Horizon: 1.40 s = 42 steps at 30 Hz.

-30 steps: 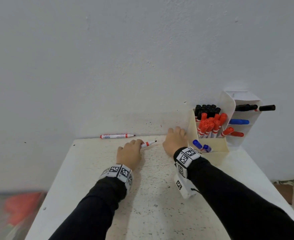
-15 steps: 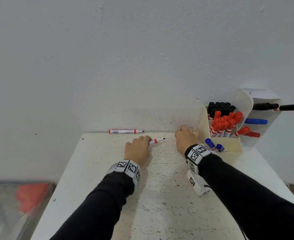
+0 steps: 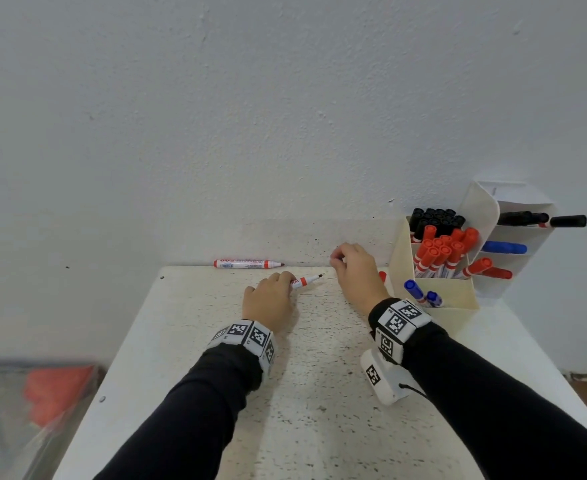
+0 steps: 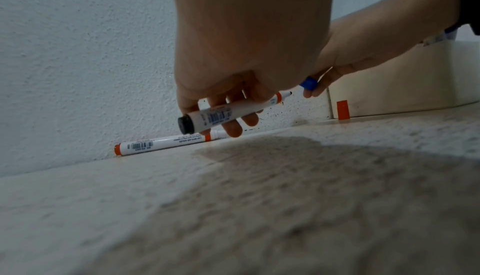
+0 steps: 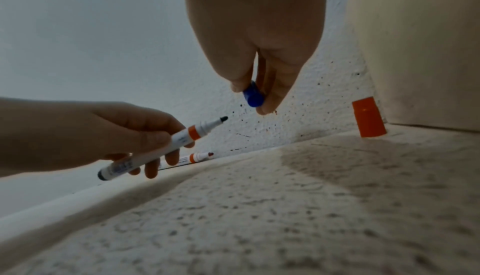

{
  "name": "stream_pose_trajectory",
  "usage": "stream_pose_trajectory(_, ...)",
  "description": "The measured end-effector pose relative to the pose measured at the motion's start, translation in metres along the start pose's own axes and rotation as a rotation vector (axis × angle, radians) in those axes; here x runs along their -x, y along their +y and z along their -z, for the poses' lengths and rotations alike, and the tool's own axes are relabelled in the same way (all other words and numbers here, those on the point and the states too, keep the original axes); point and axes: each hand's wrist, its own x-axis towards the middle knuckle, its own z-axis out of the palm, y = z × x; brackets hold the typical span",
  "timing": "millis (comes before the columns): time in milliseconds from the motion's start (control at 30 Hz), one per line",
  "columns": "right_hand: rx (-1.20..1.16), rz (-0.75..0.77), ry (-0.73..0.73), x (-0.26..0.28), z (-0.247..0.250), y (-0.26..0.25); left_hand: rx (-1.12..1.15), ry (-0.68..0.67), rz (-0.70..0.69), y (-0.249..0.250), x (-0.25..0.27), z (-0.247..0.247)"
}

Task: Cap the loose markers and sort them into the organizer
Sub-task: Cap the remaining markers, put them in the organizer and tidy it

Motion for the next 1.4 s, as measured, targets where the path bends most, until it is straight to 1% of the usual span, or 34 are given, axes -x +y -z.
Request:
stream_pose_trajectory(67, -0.054, -0.001, 0.049, 0.003, -0.001, -0.001, 0.0, -0.004, 0.0, 0.001, 0.0, 0.0)
stream_pose_trajectory(167, -0.152, -0.071, 0.066, 0.006, -0.002, -0.002, -0.005, -0.018, -0.011, 0.002, 0.0, -0.001)
stream_pose_trajectory(300, -0.203, -0.133, 0.001, 0.009, -0.006, -0.004, 0.001, 0.015, -0.051, 0.007, 0.001, 0.0)
stream_pose_trajectory(433, -0.404, -0.223, -0.069, 0.016, -0.006, -0.005, 0.074, 0.026, -0.095, 0.006, 0.002, 0.002)
stream_pose_trajectory(467, -0.409, -0.246, -0.074, 0.016, -0.004, -0.006, 0.106, 0.031, -0.11, 0.006, 0.002, 0.003)
stream_pose_trajectory(533, -0.333, -0.297, -0.085, 0.016, 0.0, -0.006, 0.123, 0.056, -0.149, 0.008, 0.004, 0.006)
stream_pose_trajectory(600, -0.228, -0.333, -0.091, 0.015, 0.003, -0.01, 0.038, 0.083, -0.2, 0.015, 0.007, 0.009)
stream_pose_trajectory(667, -0.24, -0.347, -0.088, 0.015, 0.006, -0.015, -0.086, 0.078, -0.222, 0.021, 0.011, 0.011)
stream_pose_trajectory(733, -0.329, -0.331, -0.089, 0.015, 0.01, -0.02, -0.119, 0.045, -0.217, 0.024, 0.011, 0.014)
stream_pose_trajectory(767, -0.357, -0.313, -0.09, 0.016, 0.012, -0.021, -0.085, 0.018, -0.217, 0.024, 0.01, 0.016)
stream_pose_trajectory(867, -0.41, -0.256, -0.078, 0.016, 0.018, -0.026, 0.16, -0.1, -0.233, 0.027, 0.006, 0.024)
stream_pose_trajectory(933, -0.428, -0.227, -0.08, 0.013, 0.021, -0.029, 0.313, -0.183, -0.218, 0.031, 0.005, 0.031)
stream_pose_trajectory(1000, -0.423, -0.208, -0.088, 0.011, 0.024, -0.03, 0.421, -0.247, -0.184, 0.034, 0.004, 0.036)
stream_pose_trajectory(1033, -0.417, -0.196, -0.091, 0.011, 0.026, -0.031, 0.456, -0.259, -0.175, 0.034, 0.003, 0.037)
stream_pose_trajectory(1133, -0.37, -0.144, -0.057, 0.009, 0.026, -0.033, 0.502, -0.214, -0.188, 0.033, 0.0, 0.033)
stream_pose_trajectory(1300, -0.341, -0.069, 0.097, 0.008, 0.026, -0.038, 0.634, -0.139, -0.151, 0.028, -0.006, 0.025)
stream_pose_trajectory(1367, -0.309, -0.017, 0.133, 0.008, 0.03, -0.04, 0.718, -0.085, -0.117, 0.023, -0.01, 0.023)
stream_pose_trajectory(1400, -0.286, 0.012, 0.151, 0.008, 0.033, -0.041, 0.746, -0.041, -0.076, 0.019, -0.013, 0.022)
